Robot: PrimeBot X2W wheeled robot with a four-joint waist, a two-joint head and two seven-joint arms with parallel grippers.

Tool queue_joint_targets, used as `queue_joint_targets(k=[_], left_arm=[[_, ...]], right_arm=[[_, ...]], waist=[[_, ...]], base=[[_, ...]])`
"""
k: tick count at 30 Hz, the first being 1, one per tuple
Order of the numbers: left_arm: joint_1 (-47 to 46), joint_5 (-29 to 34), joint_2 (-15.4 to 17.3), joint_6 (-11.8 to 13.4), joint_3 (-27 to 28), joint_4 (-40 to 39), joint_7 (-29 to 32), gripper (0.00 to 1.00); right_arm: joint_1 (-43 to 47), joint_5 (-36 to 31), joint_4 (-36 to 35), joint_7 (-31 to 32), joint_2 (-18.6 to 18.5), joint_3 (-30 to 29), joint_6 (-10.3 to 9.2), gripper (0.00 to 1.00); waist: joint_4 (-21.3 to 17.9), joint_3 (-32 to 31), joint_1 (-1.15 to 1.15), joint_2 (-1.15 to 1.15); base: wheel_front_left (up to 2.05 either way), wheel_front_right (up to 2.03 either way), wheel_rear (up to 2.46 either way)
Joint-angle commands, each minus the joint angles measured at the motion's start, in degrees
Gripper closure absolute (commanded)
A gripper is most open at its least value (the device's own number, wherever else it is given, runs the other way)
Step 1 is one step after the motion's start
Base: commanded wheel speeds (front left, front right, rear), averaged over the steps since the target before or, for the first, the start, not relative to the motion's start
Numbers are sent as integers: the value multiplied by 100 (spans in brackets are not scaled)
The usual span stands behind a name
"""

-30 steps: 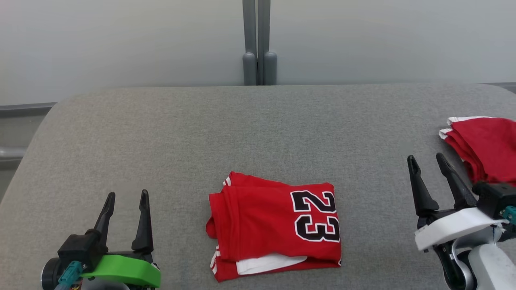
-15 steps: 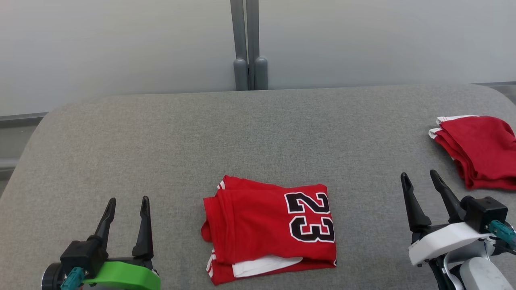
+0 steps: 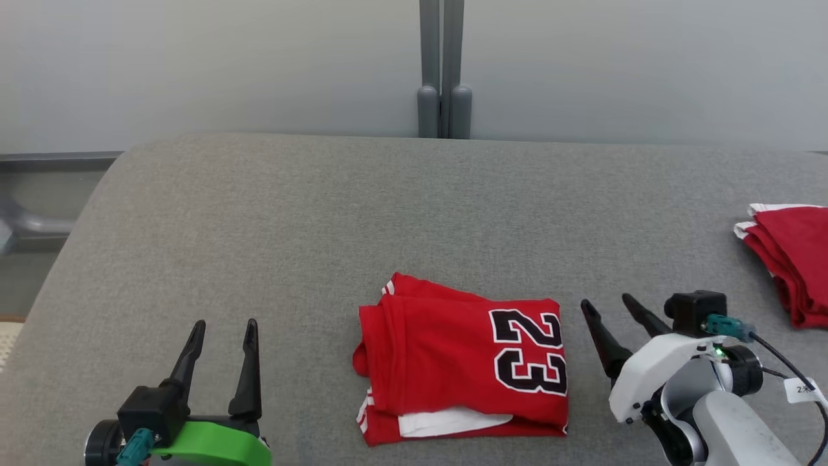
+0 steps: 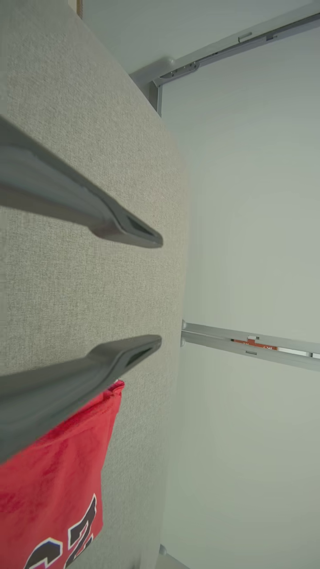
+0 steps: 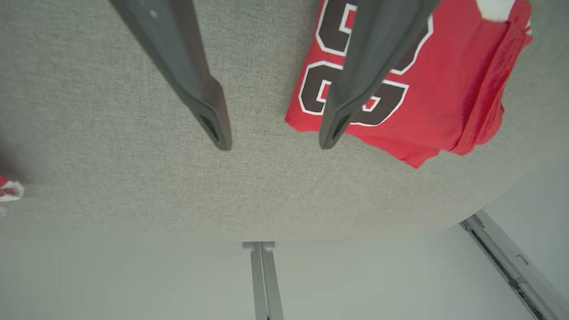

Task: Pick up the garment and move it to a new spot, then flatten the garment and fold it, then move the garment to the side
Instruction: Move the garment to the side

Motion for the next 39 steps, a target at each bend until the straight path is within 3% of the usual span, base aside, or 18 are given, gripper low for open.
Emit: queue_joint_targets(k=[1,9,17,18,19,20,21,30,39], left_arm=[[-82,41,-1,-32,8,22,-27,0],[-152,71,-64,-94,65,113,-27,0],[-203,143,-118,-126,115,167,-27,0],[-207,149,-118,-134,116,174,-27,0],[-221,165,-121,-137,114,176,-28,0],[-225,177,-126,-137,116,174,-27,0],[-221,191,-126,-142,119,178,-27,0],[-200,225,-141,-209,31,143,-27,0],[-378,256,-250,-304,-287,104,-27,0]], right_arm=[[-66,39,146,143,11,11,-1,0],[-223,455,907,1109,240,-29,-1,0],[-232,712,1199,1606,358,-18,-1,0],[-237,745,1184,1609,363,-1,-1,12],[-243,778,1150,1585,369,32,-1,57],[-249,795,1114,1532,359,55,-1,67],[-268,825,1076,1470,342,61,-1,100],[-466,901,935,1050,77,70,-2,100],[-718,894,659,1063,-395,77,-2,100]], waist=[[264,68,0,0],[651,245,0,0],[699,327,0,0],[691,328,0,0],[678,326,0,0],[664,320,0,0],[645,313,0,0],[320,196,0,0],[-642,183,0,0]], base=[[0,0,0],[0,0,0],[0,0,0],[0,0,0],[0,0,0],[0,0,0],[0,0,0],[0,0,0],[0,0,0]])
